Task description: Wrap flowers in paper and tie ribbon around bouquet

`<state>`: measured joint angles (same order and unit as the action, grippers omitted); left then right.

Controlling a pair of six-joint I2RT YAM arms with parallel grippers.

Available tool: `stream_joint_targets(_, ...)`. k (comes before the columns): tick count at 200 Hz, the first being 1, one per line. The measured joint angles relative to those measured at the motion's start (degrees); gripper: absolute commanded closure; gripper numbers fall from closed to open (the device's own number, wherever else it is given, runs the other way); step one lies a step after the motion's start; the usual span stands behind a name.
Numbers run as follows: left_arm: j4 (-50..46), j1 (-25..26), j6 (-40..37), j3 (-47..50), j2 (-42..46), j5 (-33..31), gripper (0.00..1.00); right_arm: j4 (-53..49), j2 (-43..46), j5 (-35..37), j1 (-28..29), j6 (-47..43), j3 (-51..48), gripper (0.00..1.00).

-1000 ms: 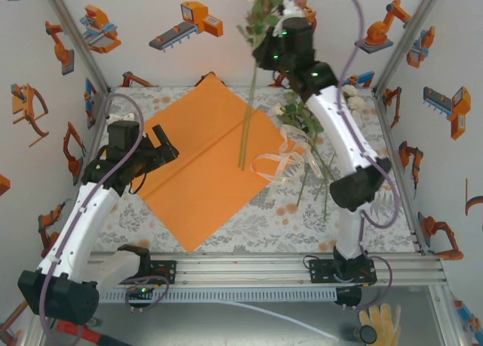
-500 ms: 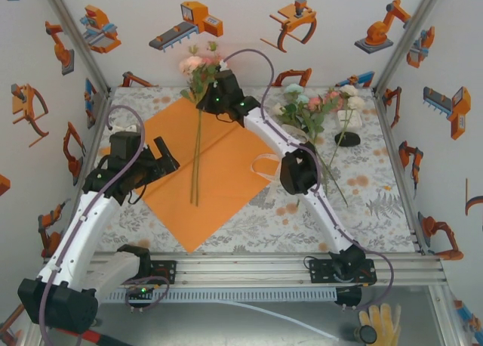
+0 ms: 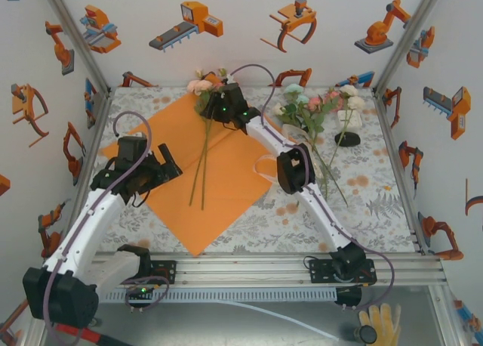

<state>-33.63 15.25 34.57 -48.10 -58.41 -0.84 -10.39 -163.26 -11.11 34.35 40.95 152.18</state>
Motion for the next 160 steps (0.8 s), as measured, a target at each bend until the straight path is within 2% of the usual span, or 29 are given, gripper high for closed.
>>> stream_joint_targets(23, 2.95, 0.00, 0.00, -0.04, -6.29, 2.21, 0.19, -1.03, 5.90, 0.11, 0.02, -1.29, -5.79, 0.43)
stream_joint_targets(59, 10.73, 0.85, -0.68, -3.58, -20.74, 5.75, 0.22, -5.05, 26.45, 0.26, 0.07, -5.51, -23.71, 0.41)
stream_joint_targets(99, 17.55, 2.82, -3.65, -17.27, -37.62, 7.37, 0.24, -5.90, 48.92, 0.15, 0.68, -6.78, -42.99, 0.54)
stream_joint_targets(127, 19.98, 3.26, -4.90, -25.00, -46.49, 7.08, 0.27, -5.57, 53.24, 0.46, 3.69, -4.96, -55.19, 0.62)
stream_joint_targets(146, 19.80, 3.26, -5.57, -30.01, -51.78, 6.21, 0.40, -5.75, 52.04, 0.28, 6.12, -3.54, -62.99, 0.67)
stream_joint_targets(160, 19.56, 3.26, -6.27, -34.27, -55.84, 5.84, 0.42, -6.27, 50.40, -0.07, 7.58, -2.69, -67.95, 0.67)
